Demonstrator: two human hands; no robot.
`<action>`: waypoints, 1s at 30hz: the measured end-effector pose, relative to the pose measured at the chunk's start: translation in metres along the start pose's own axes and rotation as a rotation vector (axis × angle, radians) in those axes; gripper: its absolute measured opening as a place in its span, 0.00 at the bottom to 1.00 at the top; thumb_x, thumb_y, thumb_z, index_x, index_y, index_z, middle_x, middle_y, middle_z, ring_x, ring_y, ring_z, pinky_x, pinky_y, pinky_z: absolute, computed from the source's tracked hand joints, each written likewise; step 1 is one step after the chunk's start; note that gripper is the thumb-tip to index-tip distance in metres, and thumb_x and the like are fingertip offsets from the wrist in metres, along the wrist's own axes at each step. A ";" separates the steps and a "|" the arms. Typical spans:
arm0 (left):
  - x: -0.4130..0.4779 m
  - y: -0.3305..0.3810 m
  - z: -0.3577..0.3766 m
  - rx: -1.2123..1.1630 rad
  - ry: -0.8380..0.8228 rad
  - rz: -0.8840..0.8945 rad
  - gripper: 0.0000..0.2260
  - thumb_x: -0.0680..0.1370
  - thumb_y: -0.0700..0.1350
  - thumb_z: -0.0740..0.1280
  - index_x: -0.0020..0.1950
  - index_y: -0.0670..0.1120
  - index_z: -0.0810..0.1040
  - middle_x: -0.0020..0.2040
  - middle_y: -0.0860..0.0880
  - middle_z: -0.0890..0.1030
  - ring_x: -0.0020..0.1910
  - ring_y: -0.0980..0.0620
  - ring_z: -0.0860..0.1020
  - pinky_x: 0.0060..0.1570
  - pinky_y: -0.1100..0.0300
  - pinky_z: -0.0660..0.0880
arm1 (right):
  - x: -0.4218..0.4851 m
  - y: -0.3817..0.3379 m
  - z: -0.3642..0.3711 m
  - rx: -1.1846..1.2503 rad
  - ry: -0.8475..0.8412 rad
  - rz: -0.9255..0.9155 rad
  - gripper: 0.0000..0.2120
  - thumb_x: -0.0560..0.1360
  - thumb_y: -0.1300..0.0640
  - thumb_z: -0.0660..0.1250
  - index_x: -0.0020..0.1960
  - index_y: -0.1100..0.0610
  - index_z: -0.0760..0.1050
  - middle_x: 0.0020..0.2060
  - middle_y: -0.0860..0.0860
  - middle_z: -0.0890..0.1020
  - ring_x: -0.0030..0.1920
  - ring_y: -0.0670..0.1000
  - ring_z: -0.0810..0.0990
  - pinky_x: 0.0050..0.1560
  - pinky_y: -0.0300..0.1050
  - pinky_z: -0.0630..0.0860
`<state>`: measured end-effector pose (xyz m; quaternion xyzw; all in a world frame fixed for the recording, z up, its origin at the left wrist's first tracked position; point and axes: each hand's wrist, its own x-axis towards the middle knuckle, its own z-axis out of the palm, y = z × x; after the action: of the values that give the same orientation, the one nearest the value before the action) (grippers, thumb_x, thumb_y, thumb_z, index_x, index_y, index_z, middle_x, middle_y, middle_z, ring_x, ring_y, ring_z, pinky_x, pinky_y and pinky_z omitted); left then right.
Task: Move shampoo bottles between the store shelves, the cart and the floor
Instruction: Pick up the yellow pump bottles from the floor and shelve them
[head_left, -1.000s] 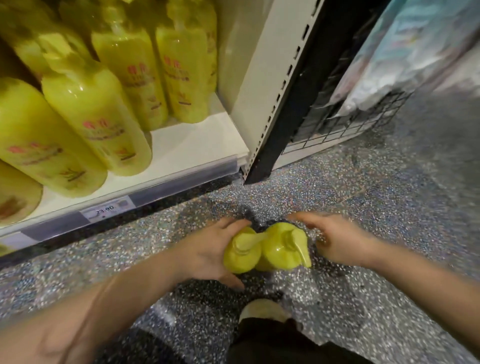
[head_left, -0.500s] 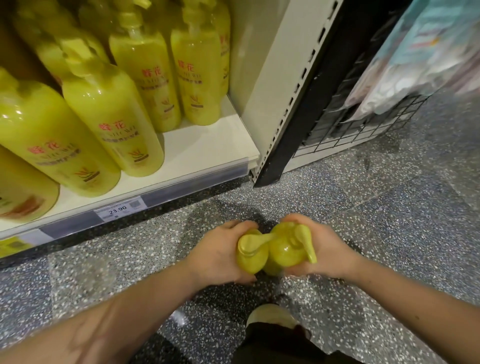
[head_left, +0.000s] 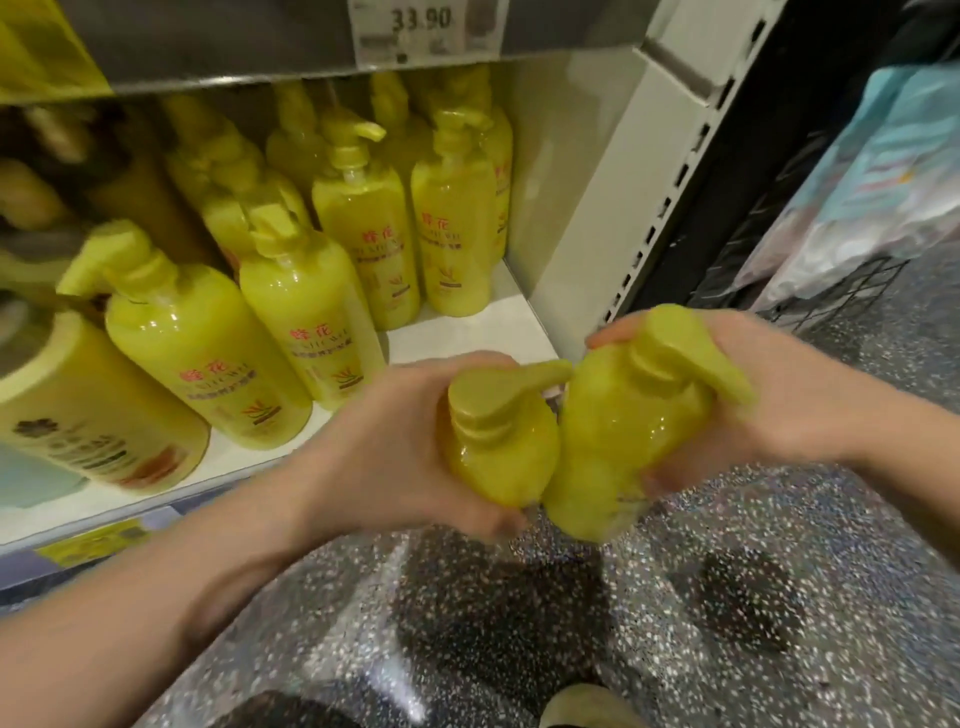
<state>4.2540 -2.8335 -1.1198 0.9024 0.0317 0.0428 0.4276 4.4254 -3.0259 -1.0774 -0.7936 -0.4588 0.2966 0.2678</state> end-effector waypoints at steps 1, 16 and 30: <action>0.002 0.004 -0.013 0.055 0.020 0.014 0.36 0.53 0.60 0.79 0.60 0.58 0.73 0.52 0.65 0.80 0.53 0.70 0.75 0.53 0.71 0.71 | 0.005 -0.007 -0.006 -0.010 0.017 -0.015 0.43 0.42 0.42 0.76 0.58 0.40 0.75 0.49 0.37 0.82 0.48 0.38 0.81 0.46 0.36 0.76; 0.072 0.005 -0.091 0.291 0.252 -0.197 0.37 0.48 0.63 0.78 0.55 0.53 0.79 0.49 0.53 0.81 0.52 0.49 0.77 0.52 0.55 0.75 | 0.091 -0.028 -0.030 0.090 0.216 -0.084 0.39 0.50 0.63 0.84 0.58 0.50 0.75 0.51 0.47 0.81 0.50 0.44 0.79 0.50 0.35 0.76; 0.100 -0.045 -0.063 0.128 0.339 -0.437 0.33 0.51 0.51 0.83 0.54 0.49 0.81 0.49 0.52 0.82 0.50 0.49 0.79 0.51 0.54 0.77 | 0.166 0.005 -0.006 0.355 0.196 0.149 0.38 0.49 0.65 0.82 0.56 0.52 0.73 0.50 0.53 0.82 0.52 0.55 0.81 0.54 0.57 0.79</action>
<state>4.3461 -2.7472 -1.1099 0.8792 0.2991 0.0977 0.3577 4.4993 -2.8813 -1.1140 -0.7908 -0.3113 0.3130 0.4240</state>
